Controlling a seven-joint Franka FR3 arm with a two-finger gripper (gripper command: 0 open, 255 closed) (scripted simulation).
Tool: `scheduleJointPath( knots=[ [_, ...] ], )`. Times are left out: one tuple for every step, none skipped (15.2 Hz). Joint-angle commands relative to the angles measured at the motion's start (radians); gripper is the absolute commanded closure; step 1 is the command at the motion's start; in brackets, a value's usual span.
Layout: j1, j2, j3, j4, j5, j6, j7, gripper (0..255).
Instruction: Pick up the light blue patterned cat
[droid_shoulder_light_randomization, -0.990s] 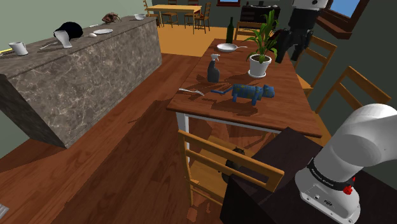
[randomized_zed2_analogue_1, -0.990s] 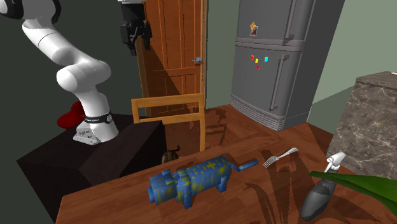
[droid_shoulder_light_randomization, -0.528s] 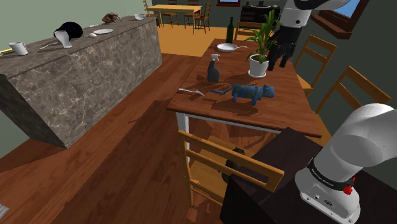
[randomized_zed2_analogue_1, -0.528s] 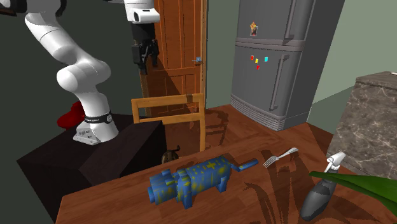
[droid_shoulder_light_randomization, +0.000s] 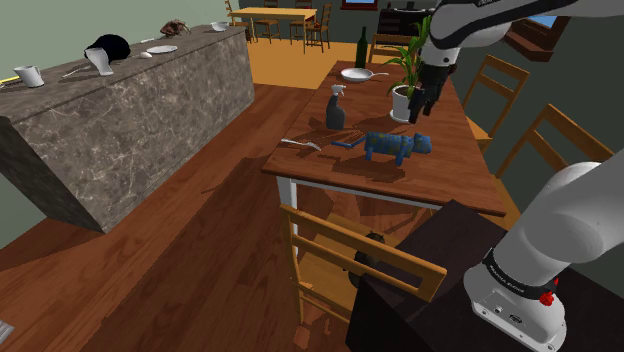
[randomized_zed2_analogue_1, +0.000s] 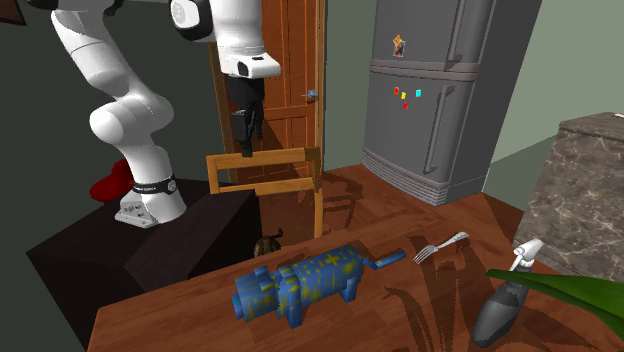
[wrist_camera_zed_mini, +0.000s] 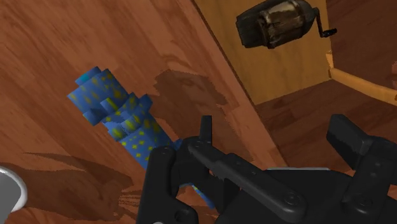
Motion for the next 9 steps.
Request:
scheduleJointPath(
  knots=[
    [0.012,0.081,-0.023,0.035,0.011,0.045,-0.058,0],
    [0.016,0.119,-0.034,0.049,0.018,0.068,-0.088,0],
    [0.019,0.158,-0.045,0.065,0.026,0.09,-0.119,0],
    [0.022,0.197,-0.055,0.082,0.037,0.111,-0.15,0],
    [0.024,0.237,-0.063,0.1,0.049,0.13,-0.181,0],
    [0.026,0.278,-0.07,0.12,0.062,0.149,-0.212,0],
    [0.026,0.319,-0.077,0.142,0.077,0.166,-0.244,0],
    [0.026,0.361,-0.081,0.164,0.093,0.182,-0.276,0],
    [0.025,0.402,-0.084,0.188,0.11,0.196,-0.308,0]
  ],
)
